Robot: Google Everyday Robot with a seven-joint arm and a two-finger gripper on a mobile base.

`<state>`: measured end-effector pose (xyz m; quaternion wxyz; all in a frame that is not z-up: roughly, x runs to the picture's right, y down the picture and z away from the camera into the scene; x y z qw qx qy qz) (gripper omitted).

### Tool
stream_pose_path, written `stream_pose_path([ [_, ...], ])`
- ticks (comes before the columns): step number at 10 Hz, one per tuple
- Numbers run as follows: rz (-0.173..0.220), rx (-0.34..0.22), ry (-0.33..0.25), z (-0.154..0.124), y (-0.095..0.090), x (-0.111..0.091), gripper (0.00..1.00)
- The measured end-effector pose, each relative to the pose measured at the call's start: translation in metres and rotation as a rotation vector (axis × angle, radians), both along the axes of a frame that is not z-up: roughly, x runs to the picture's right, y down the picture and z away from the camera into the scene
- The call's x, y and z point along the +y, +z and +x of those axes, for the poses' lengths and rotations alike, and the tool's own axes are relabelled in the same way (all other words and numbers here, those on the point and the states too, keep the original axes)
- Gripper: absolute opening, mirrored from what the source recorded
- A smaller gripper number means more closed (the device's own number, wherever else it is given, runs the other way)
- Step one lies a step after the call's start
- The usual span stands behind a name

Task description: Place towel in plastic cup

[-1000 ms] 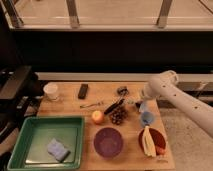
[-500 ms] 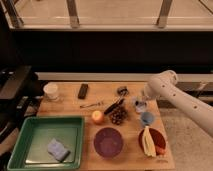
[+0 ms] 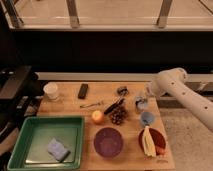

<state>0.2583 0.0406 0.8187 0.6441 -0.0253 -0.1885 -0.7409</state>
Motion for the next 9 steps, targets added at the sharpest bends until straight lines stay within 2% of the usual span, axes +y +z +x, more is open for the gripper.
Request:
stream_pose_path([
  [1,0.007,-0.026,-0.013,0.004,-0.013,-0.003,0.0],
  [3,0.001,-0.095,-0.036,0.012,-0.044,0.009,0.0],
  [6,-0.059,-0.181,-0.058,0.017,-0.085,0.046,0.0],
  [9,-0.129,-0.231,-0.067,0.02,-0.111,0.075,0.0],
])
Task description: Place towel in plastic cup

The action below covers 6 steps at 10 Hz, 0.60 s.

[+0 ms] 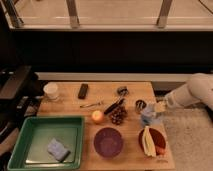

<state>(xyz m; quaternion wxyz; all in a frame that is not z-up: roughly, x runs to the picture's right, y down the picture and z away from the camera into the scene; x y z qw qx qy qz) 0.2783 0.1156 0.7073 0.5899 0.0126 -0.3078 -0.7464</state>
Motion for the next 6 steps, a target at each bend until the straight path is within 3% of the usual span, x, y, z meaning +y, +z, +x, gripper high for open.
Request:
stream_pose_path([
  [2,-0.039,-0.022,-0.016,-0.007,-0.002,0.01,0.07],
  [6,-0.101,-0.028,-0.035,-0.021,0.011,0.027,0.46],
])
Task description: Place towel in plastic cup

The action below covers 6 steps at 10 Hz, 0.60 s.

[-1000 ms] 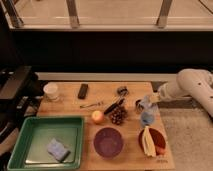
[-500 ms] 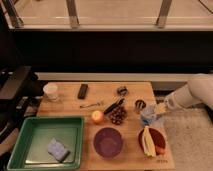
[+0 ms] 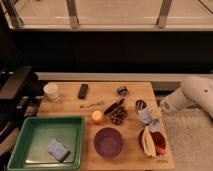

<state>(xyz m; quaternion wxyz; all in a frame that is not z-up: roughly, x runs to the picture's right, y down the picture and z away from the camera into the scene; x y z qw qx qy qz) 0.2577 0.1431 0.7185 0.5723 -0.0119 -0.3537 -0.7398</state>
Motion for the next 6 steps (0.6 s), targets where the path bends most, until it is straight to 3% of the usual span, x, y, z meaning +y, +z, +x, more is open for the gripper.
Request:
stream_pose_path([
  [3,-0.011,0.009,0.005,-0.008,0.011,0.002,0.75],
  [6,-0.009,0.022,0.03,-0.018,0.025,-0.004,0.8],
])
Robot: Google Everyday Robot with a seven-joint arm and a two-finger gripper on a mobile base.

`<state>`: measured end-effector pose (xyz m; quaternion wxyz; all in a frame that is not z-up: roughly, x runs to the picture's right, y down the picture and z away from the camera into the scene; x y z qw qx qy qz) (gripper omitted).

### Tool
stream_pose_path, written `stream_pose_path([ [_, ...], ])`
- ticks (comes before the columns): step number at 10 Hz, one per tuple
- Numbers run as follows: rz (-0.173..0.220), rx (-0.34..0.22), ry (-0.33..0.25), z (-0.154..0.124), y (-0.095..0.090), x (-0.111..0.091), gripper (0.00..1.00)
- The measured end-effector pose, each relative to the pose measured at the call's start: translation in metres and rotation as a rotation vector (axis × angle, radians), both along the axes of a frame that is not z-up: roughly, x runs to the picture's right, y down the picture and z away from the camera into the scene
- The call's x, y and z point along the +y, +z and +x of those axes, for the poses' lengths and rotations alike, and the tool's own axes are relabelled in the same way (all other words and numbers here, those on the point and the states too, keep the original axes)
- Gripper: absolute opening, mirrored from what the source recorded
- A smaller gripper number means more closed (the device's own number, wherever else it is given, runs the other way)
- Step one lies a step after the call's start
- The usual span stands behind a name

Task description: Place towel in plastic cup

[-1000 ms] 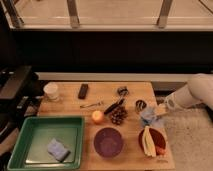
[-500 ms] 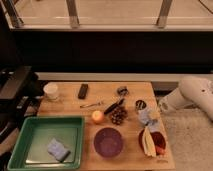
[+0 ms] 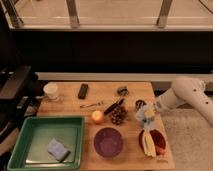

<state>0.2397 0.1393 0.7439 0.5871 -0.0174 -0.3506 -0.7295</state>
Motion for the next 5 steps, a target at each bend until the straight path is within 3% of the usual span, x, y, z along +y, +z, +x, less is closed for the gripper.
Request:
stream_pose_path([
  [3,0.04,0.04,0.048,0.006,0.013,-0.022,0.8],
  [5,0.094,0.088,0.1,0.029,0.02,-0.048,0.8],
])
